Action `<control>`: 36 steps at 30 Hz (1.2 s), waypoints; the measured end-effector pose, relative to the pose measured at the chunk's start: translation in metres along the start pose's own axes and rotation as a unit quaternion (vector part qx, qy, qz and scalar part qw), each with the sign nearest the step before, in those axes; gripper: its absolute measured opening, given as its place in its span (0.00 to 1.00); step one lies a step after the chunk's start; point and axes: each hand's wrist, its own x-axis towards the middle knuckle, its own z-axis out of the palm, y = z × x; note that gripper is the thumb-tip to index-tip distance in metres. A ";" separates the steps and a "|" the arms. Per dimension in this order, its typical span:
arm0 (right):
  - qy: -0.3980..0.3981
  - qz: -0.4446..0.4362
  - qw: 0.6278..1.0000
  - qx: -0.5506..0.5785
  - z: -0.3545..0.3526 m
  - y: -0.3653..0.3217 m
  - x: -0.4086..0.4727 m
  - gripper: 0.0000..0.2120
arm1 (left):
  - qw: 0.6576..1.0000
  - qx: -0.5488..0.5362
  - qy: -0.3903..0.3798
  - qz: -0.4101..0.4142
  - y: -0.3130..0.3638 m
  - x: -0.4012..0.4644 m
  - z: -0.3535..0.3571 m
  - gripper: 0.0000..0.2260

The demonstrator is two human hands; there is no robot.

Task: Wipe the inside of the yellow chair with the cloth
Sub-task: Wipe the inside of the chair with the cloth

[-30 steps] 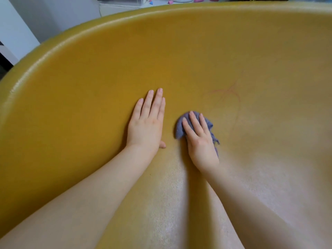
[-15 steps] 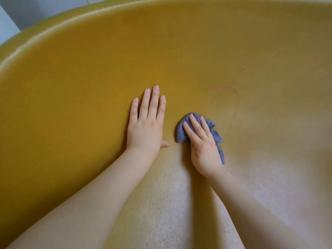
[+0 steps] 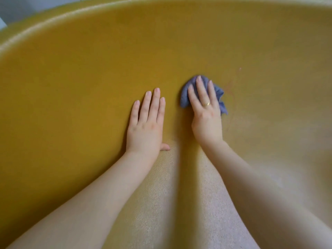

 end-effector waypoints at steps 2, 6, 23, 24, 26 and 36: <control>-0.053 0.002 0.998 0.028 0.003 -0.006 -0.038 0.25 | 1.000 -0.009 -0.007 0.001 0.001 0.000 -0.002 0.55; -0.121 0.001 0.992 0.023 -0.002 -0.008 -0.092 0.24 | 1.000 -0.010 -0.008 0.002 0.004 0.001 -0.002 0.53; -0.034 -0.023 0.999 -0.003 -0.011 0.011 -0.023 0.25 | 1.000 -0.012 -0.020 0.000 0.015 0.004 -0.003 0.52; -0.073 -0.028 0.997 0.014 -0.009 0.006 -0.046 0.26 | 1.000 -0.013 -0.025 0.001 0.015 0.003 -0.004 0.52; -0.135 0.008 0.990 0.042 -0.010 -0.004 -0.087 0.26 | 0.999 -0.012 -0.032 0.004 0.014 0.002 -0.006 0.53; -0.111 0.174 0.974 0.096 -0.004 -0.076 -0.094 0.22 | 0.992 0.043 -0.098 0.071 -0.024 -0.017 -0.019 0.56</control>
